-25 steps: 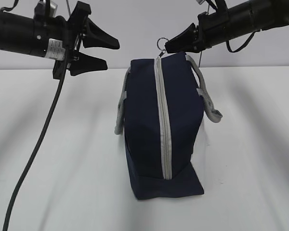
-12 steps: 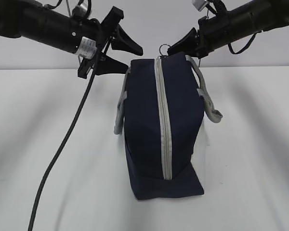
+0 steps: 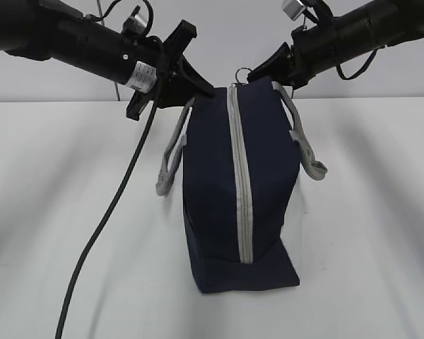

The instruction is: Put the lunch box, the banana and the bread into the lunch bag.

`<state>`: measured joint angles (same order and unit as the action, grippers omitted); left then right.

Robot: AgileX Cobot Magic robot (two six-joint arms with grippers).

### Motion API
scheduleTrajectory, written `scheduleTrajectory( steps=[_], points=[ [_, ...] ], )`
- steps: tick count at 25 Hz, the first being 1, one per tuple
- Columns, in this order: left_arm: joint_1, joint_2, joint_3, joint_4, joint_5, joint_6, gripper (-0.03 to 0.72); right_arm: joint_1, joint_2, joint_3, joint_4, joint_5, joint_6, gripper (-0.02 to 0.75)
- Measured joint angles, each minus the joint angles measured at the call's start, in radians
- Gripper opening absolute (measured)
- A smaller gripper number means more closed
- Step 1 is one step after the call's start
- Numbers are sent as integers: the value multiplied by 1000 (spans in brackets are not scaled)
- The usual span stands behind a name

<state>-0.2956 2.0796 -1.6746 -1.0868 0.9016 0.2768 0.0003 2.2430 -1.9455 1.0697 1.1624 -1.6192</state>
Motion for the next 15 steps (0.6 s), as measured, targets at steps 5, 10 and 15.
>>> scheduleTrajectory(
  steps=[5, 10, 15],
  points=[
    [-2, 0, -2, -1, -10, 2, 13, 0, 0, 0, 0, 0, -3, 0],
    [-2, 0, -2, -34, -12, 28, 7, 0, 12, -1, 0, 0, -3, 0],
    [-2, 0, -2, -54, 0, 60, 7, 0, 44, -1, 11, -26, -5, 0]
  ],
)
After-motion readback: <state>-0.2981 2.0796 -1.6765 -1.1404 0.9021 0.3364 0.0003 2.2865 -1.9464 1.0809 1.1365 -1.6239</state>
